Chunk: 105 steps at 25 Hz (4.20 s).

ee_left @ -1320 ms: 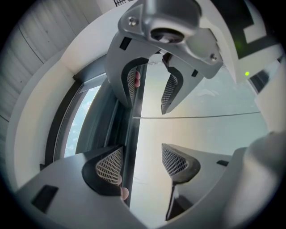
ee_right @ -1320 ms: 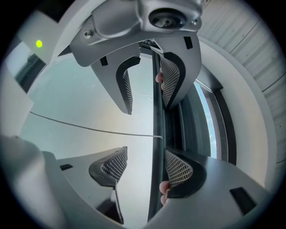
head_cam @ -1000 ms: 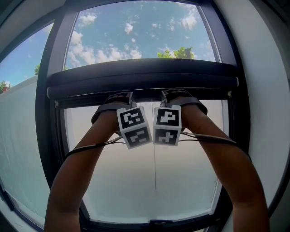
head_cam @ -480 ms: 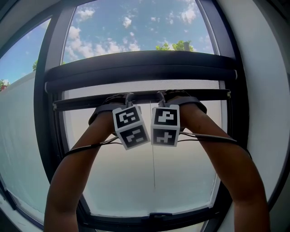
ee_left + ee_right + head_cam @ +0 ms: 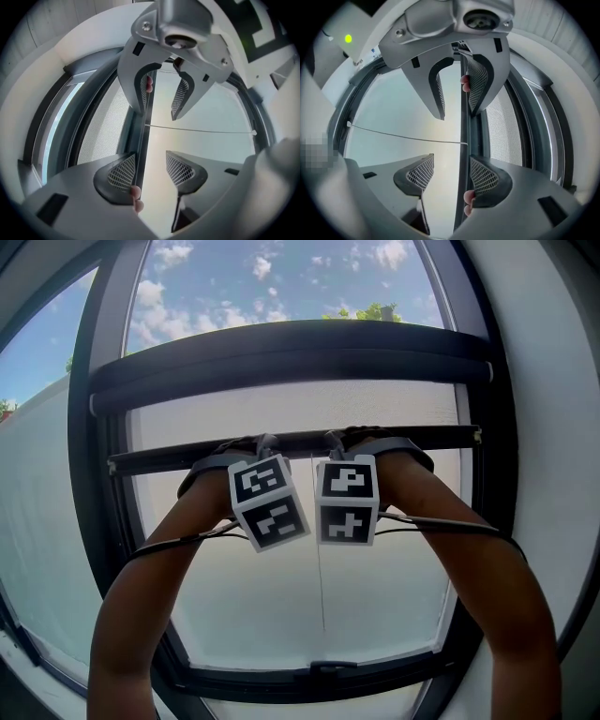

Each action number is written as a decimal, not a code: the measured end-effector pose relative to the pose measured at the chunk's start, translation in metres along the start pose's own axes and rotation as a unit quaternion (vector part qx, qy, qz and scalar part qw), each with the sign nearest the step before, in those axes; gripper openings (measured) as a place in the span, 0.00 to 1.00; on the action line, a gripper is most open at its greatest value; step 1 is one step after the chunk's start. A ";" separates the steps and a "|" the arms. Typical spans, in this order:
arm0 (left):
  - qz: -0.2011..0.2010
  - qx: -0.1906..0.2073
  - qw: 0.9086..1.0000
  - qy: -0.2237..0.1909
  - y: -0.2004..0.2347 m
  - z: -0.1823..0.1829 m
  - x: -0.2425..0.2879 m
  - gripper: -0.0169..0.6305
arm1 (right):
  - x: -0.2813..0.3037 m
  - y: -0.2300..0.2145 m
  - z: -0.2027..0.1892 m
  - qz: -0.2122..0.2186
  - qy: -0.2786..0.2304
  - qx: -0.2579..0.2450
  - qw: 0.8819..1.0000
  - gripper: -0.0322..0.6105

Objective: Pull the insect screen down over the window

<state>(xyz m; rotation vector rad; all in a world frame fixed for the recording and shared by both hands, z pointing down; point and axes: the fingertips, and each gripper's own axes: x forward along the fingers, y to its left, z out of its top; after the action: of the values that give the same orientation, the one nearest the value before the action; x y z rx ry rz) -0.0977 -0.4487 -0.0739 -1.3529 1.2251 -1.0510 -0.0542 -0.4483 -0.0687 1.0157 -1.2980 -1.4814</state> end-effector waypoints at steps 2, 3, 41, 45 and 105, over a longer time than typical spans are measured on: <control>-0.007 -0.001 1.000 0.001 -0.003 0.001 -0.003 0.35 | -0.004 0.003 0.001 0.012 -0.001 0.002 1.000 0.43; -0.010 0.001 1.000 0.003 -0.005 0.001 -0.004 0.35 | -0.005 0.004 0.001 0.017 0.000 0.003 1.000 0.43; -0.237 -0.062 0.969 -0.030 -0.200 -0.013 -0.021 0.34 | -0.024 0.197 0.016 0.197 -0.034 0.018 0.980 0.42; -0.255 -0.063 0.964 -0.027 -0.232 -0.022 -0.023 0.34 | -0.024 0.229 0.025 0.212 -0.042 0.020 0.976 0.42; -0.364 -0.127 0.923 -0.004 -0.527 -0.059 -0.028 0.34 | -0.035 0.519 0.064 0.362 -0.044 0.096 0.926 0.40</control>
<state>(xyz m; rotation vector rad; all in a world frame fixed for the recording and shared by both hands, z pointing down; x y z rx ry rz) -0.0874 -0.4278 0.4567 -2.1024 0.8698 -1.4125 -0.0523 -0.4253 0.4551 0.4863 -1.6699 -0.8462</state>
